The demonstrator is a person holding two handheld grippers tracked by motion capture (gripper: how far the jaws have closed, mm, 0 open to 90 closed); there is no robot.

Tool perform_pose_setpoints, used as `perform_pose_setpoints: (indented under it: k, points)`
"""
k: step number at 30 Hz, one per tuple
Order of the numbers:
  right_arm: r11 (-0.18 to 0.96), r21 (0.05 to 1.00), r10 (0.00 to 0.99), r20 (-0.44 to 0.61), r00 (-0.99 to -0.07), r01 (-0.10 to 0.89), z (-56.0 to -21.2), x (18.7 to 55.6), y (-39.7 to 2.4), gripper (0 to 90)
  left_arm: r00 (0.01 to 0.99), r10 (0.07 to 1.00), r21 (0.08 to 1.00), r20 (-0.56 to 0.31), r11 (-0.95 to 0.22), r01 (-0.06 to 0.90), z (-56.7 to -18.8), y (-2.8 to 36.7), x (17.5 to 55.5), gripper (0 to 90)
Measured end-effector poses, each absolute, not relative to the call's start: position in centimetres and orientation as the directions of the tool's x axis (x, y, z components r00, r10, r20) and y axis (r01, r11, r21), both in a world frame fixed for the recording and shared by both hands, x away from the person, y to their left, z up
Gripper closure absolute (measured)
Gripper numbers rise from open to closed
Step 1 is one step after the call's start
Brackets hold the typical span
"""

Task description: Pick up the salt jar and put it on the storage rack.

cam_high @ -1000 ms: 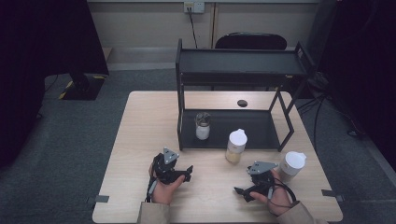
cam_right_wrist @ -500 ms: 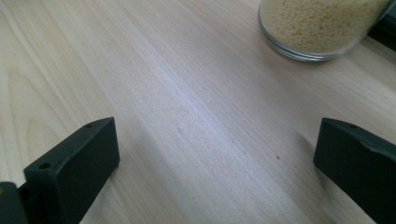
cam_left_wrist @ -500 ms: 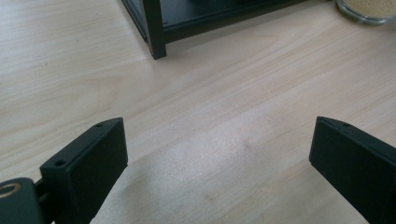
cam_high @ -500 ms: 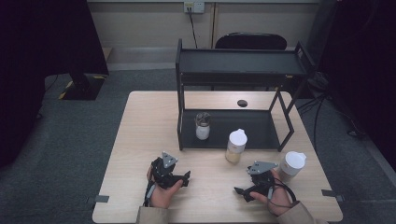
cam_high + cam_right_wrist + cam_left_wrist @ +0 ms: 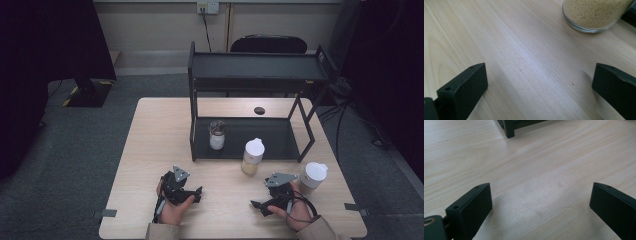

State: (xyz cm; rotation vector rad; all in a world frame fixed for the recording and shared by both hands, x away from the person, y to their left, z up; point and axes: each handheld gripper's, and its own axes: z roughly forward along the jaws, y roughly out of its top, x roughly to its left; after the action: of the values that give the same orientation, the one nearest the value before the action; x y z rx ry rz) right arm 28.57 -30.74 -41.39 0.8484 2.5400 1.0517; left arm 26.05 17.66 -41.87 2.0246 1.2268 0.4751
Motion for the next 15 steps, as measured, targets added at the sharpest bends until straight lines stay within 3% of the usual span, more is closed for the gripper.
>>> perform_pose_setpoints:
  k: [15]
  points:
    - [0.566,0.712,0.607,-0.018,-0.794,0.417,-41.40,28.57,-30.74,0.0,0.495,0.868,0.720,-0.020,-0.331,0.609,-42.11,17.06,26.02,0.2]
